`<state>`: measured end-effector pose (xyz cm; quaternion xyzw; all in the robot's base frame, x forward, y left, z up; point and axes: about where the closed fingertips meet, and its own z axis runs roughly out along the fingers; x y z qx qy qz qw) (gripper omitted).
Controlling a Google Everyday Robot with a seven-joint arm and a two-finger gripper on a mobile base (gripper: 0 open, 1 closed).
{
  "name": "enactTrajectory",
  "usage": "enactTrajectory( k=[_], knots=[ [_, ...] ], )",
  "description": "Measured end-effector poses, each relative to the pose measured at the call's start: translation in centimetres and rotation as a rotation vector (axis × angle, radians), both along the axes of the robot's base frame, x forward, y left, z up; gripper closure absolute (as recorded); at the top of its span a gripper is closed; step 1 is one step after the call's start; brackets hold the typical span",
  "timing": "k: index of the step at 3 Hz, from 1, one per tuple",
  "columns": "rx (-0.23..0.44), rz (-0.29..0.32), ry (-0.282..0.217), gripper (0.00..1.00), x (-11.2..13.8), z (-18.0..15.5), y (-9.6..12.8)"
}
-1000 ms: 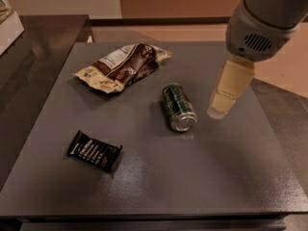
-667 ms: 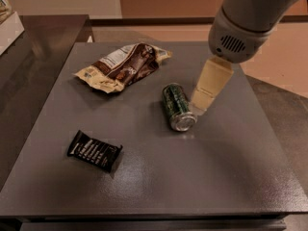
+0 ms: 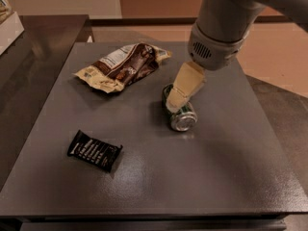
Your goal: Place green can upright
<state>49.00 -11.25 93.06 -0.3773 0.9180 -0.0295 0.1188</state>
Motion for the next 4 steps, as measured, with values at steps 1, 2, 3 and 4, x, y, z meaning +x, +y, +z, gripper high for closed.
enactTrajectory(
  k=[1,2,3,4],
  knots=[
    [0.021,-0.145,0.025,0.00,0.4,-0.5,1.1],
    [0.035,-0.290,0.045,0.00,0.9,-1.0,2.4],
    [0.025,-0.431,0.068,0.00,1.6,-2.1,3.6],
    [-0.002,-0.567,0.061,0.00,2.5,-3.4,3.6]
  ],
)
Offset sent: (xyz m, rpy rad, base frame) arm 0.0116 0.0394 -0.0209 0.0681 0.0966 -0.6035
